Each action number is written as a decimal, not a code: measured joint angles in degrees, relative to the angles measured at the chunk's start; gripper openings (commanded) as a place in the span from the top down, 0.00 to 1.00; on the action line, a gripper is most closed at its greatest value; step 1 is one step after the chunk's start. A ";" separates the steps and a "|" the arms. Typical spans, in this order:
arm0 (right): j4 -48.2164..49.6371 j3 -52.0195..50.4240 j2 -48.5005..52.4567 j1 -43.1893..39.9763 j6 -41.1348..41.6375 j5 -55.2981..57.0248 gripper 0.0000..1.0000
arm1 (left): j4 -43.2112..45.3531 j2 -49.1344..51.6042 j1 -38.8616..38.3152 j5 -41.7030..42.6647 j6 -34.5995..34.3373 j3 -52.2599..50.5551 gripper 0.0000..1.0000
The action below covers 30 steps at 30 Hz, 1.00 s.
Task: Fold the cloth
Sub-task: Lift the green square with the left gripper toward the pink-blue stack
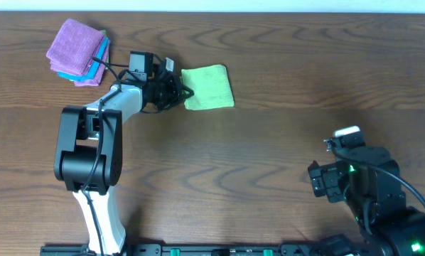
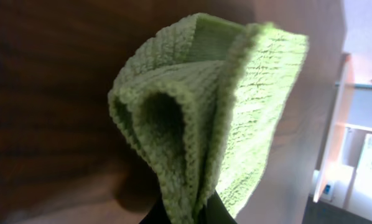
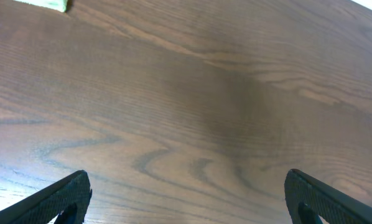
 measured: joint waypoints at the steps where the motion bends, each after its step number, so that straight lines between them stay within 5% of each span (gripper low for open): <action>1: 0.00 0.00 -0.02 0.00 -0.02 0.00 0.01 | 0.76 0.00 0.20 0.09 -0.72 0.09 0.94; 14: -0.02 0.00 0.00 0.00 0.00 0.00 0.01 | 0.50 -2.56 7.30 0.94 -12.98 28.72 0.94; 22: 0.00 0.00 0.00 0.00 0.00 0.02 0.01 | -20.87 -18.84 26.73 -4.26 -6.67 29.90 0.94; 30: -0.02 0.00 0.00 0.00 0.00 0.00 0.01 | -24.74 -19.98 32.02 -4.68 -3.45 30.10 0.94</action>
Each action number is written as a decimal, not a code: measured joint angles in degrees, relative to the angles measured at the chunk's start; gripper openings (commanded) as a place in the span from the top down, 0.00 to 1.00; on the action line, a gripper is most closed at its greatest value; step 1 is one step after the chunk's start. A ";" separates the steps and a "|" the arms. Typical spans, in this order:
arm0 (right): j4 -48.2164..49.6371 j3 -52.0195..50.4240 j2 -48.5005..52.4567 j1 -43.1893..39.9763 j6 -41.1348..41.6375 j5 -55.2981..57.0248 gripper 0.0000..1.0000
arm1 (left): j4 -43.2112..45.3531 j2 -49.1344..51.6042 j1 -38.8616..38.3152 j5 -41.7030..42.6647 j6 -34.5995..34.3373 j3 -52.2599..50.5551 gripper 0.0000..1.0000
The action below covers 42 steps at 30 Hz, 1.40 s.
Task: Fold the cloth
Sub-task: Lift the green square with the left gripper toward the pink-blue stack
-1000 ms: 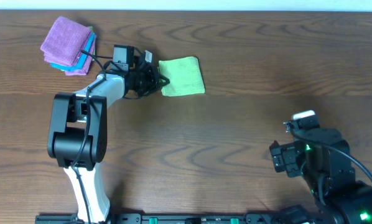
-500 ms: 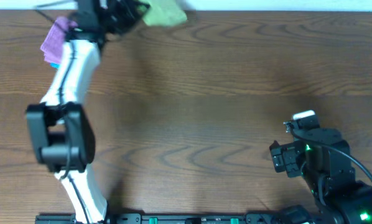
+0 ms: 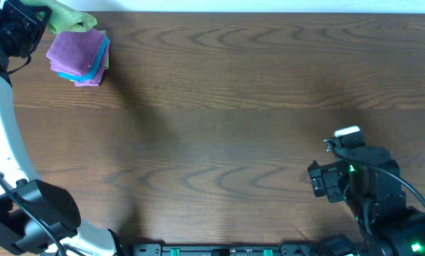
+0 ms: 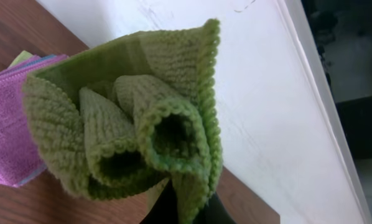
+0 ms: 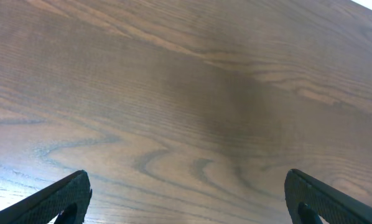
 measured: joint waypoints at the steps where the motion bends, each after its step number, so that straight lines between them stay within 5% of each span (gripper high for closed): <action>1: 0.02 0.00 0.00 0.00 0.00 0.02 0.01 | 0.68 0.33 0.00 -0.02 0.00 -0.02 0.94; 13: 0.02 0.00 0.00 0.00 0.00 0.02 0.01 | 18.86 15.54 1.01 9.29 -6.23 -0.17 0.94; 32: 0.00 0.00 0.00 0.00 0.00 0.00 0.01 | 23.23 20.72 1.73 11.15 -2.64 -0.17 0.94; 42: 0.00 0.00 0.00 0.00 0.00 0.00 0.01 | 14.86 20.72 1.84 9.60 4.37 -0.17 0.94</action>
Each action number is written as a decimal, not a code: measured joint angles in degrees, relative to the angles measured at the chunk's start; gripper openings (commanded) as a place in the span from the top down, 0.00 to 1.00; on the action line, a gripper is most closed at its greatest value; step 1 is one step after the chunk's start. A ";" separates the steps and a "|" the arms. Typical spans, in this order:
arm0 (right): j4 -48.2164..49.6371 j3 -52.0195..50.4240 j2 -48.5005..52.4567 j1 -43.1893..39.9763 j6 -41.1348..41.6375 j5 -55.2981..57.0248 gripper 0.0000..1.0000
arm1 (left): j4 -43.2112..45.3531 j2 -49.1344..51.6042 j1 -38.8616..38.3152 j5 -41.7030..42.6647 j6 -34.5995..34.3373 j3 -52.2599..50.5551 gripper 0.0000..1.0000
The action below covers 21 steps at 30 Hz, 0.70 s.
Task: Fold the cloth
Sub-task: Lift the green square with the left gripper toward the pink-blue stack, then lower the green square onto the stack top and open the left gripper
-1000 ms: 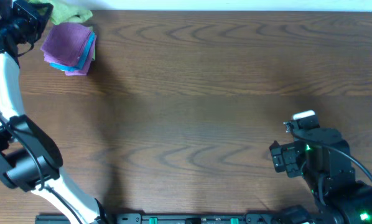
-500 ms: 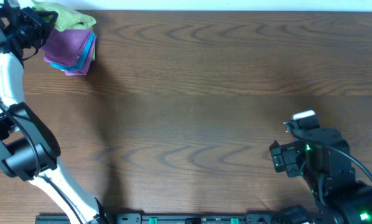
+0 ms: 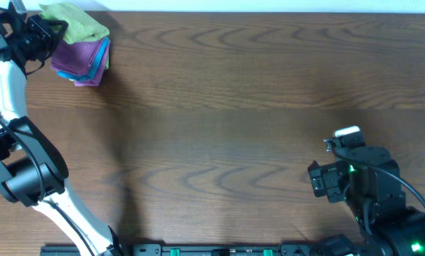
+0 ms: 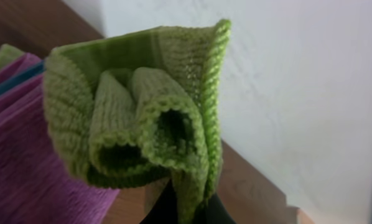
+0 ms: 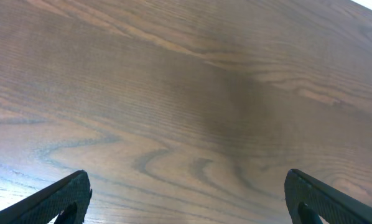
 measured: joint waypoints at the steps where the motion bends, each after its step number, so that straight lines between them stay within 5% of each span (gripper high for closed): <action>1: 0.00 0.00 0.00 0.00 0.00 0.02 0.01 | -1.25 0.00 0.02 -0.72 0.63 0.00 0.94; 12: 0.00 0.00 0.00 0.00 0.00 0.00 0.01 | -15.19 0.22 0.44 -13.03 2.99 0.00 0.91; 13: 0.02 0.00 0.00 0.00 0.00 0.02 0.01 | -15.93 0.22 0.46 -14.16 2.99 0.00 0.85; 18: 0.00 0.00 0.00 0.00 0.00 0.00 0.01 | -16.79 0.22 0.46 -16.96 3.15 0.00 0.21; 21: 0.00 0.00 0.00 0.00 0.00 0.00 0.01 | -16.79 0.22 0.46 -17.40 3.28 0.00 0.07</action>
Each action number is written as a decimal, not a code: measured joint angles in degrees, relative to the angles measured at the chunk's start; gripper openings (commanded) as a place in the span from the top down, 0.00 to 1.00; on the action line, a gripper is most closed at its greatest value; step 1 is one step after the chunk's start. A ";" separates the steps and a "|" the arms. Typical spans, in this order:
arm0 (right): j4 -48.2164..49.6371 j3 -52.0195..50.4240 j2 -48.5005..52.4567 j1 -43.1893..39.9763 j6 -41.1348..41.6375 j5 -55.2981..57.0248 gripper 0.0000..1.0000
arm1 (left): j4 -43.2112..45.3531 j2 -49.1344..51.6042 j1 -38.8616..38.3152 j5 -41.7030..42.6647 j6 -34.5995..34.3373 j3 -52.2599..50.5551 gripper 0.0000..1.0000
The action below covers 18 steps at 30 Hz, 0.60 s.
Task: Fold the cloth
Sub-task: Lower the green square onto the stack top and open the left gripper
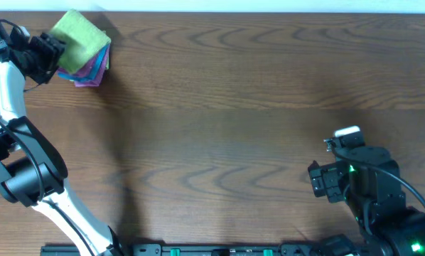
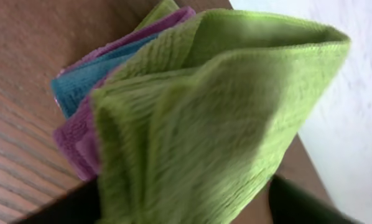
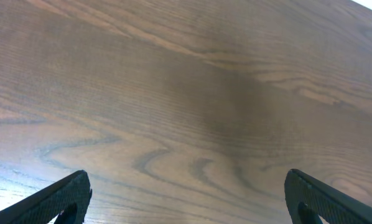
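The folded green cloth lies on top of a pile of folded cloths at the table's far left corner. In the left wrist view the green cloth covers a purple cloth and a blue cloth. My left gripper is at the pile's left edge, open, its dark fingers spread to either side of the green cloth's near edge. My right gripper is open over bare wood at the near right, holding nothing.
The wooden table's far edge runs just behind the pile, with a white surface beyond it. The right arm's base fills the near right corner. The left arm stretches along the left side.
My left gripper was shut on the green cloth, held bunched just above the pile. Now its jaws are open and the cloth lies flat on the pile. The right arm has not moved.
My left gripper was shut on the folded green cloth at the table's far middle. Then it held the cloth lifted at the far left corner beside the purple pile, then over the pile. Now the cloth rests on the pile, let go.
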 measured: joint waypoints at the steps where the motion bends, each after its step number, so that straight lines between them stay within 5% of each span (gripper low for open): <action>1: 0.00 0.00 0.00 0.00 0.00 0.00 0.01 | 0.07 0.00 0.00 -0.13 0.00 0.00 0.02; 18: -0.02 0.00 0.00 0.00 0.00 0.02 0.01 | -2.54 -1.51 8.85 5.31 2.05 0.00 0.05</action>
